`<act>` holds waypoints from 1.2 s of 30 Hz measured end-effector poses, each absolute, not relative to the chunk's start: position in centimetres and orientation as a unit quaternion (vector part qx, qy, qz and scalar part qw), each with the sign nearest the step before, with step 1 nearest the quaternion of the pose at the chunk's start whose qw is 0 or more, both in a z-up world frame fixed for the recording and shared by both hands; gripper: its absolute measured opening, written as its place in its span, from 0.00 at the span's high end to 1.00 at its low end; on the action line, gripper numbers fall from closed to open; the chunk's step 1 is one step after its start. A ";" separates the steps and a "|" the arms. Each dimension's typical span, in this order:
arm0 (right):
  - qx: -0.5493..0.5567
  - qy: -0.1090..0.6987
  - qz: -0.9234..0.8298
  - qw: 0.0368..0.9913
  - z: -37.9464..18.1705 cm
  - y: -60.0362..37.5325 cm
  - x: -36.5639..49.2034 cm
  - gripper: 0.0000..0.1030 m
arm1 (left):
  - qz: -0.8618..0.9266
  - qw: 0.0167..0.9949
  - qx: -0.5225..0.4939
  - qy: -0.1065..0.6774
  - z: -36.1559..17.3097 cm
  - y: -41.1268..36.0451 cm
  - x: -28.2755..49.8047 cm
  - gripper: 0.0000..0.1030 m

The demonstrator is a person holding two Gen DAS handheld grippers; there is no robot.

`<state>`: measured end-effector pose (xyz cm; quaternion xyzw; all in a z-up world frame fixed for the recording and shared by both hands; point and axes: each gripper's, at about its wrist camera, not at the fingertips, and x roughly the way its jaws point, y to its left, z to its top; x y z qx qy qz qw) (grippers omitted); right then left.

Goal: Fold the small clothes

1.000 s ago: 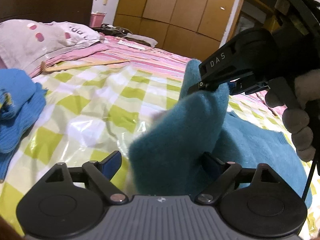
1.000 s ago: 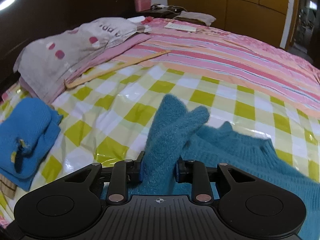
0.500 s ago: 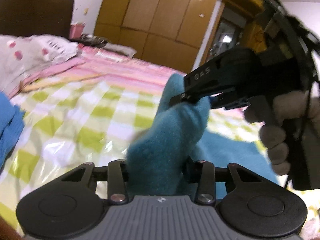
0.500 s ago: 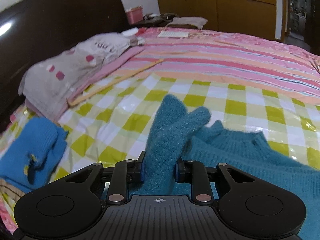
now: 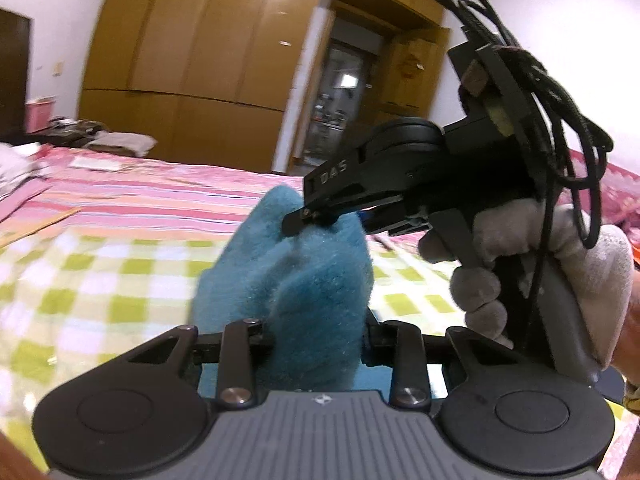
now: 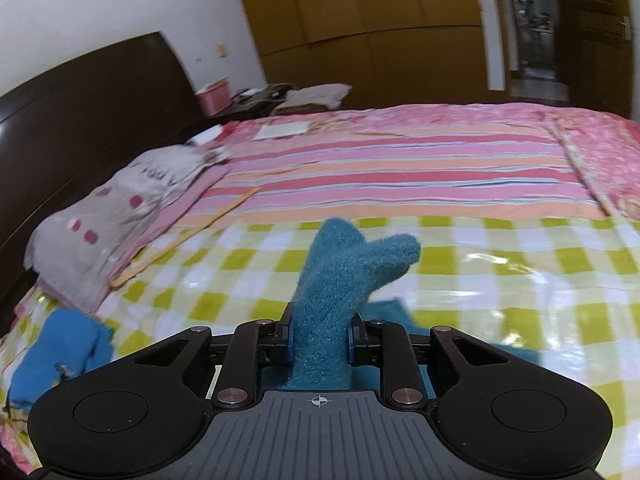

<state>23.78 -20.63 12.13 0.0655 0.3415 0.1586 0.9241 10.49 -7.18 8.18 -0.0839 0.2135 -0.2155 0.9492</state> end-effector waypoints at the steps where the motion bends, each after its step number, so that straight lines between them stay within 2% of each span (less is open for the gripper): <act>1: 0.072 0.342 0.152 0.925 12.0 -21.8 23.8 0.79 | -0.222 0.948 -0.079 0.215 8.2 -8.1 10.7 0.63; 7: 0.111 0.355 0.121 0.920 9.3 -28.1 24.6 0.79 | -0.258 0.936 -0.053 0.235 7.0 -13.4 12.3 0.64; 15: 0.157 0.399 0.099 0.898 2.3 -35.3 25.2 0.79 | -0.286 0.918 -0.020 0.275 2.7 -19.7 12.9 0.64; 19: 0.190 0.401 0.098 0.891 -0.2 -37.4 24.9 0.70 | -0.292 0.916 0.023 0.274 0.8 -21.9 12.3 0.62; 24: 0.207 0.383 0.095 0.895 1.0 -38.8 23.2 0.67 | -0.299 0.918 0.063 0.254 1.3 -22.5 10.6 0.48; 29: 0.194 0.352 0.102 0.910 3.7 -38.8 19.9 0.58 | -0.315 0.913 0.060 0.254 2.4 -21.0 8.8 0.45; 36: 0.157 0.378 0.150 0.900 4.5 -35.7 16.3 0.50 | -0.318 0.911 0.068 0.254 4.0 -16.4 5.4 0.41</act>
